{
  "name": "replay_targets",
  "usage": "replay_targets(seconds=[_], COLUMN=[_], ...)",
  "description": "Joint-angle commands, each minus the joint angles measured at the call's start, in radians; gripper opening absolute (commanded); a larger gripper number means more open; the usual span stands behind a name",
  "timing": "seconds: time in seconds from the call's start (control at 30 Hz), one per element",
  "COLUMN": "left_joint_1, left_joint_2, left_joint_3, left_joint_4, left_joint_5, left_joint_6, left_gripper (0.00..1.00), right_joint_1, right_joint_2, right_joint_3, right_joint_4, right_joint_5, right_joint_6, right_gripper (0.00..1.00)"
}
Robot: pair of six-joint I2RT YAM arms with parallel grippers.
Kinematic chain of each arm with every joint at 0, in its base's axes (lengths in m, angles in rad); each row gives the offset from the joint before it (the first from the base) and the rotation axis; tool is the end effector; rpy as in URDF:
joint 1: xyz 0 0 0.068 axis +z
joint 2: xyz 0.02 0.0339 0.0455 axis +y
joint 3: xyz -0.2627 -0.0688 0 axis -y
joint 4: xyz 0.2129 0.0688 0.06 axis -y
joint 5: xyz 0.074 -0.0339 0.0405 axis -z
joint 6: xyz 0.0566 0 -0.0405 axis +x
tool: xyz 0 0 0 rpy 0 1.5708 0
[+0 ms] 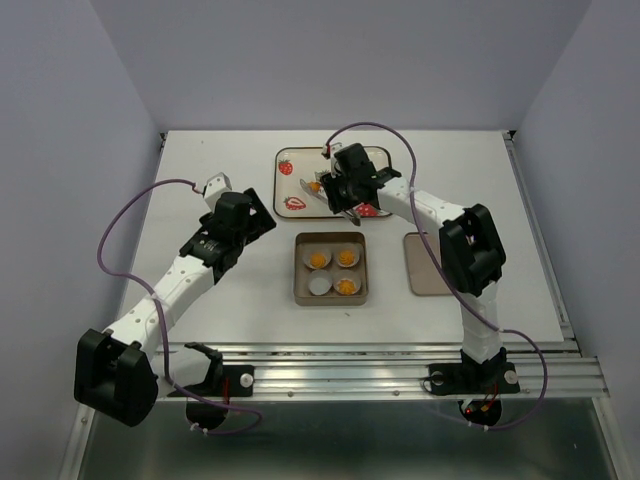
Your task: Pack the cookies
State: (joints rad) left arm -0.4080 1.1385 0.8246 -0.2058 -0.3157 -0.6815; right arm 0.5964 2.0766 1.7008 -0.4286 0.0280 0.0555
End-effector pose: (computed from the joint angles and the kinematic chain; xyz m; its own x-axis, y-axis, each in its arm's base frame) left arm 0.2290 -0.0798 0.2799 -0.4358 -0.4640 -0.7712 -0.1864 0.8848 -0.4270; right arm 0.3797 0.2559 0.2269 -0.6254 -0.3575 -0.6936 -0.5115 0.8591 0.0183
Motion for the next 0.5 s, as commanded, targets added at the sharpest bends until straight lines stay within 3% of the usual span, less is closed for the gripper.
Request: replay_targets(seconds=[0.0,0.47], left_joint_1=[0.006,0.006], left_joint_2=[0.0,-0.011], left_joint_3=[0.042,0.041], left_joint_4=[0.032,0.031], left_joint_5=[-0.025,-0.019], left_joint_6=[0.003,-0.015], left_gripper=[0.99,0.99], right_joint_1=[-0.004,-0.004], right_joint_2=[-0.012,-0.053], right_joint_3=[0.053,0.053], right_joint_4=[0.011,0.007], right_joint_5=[-0.007,-0.003], right_joint_6=[-0.016,-0.013], right_gripper=[0.5,0.38])
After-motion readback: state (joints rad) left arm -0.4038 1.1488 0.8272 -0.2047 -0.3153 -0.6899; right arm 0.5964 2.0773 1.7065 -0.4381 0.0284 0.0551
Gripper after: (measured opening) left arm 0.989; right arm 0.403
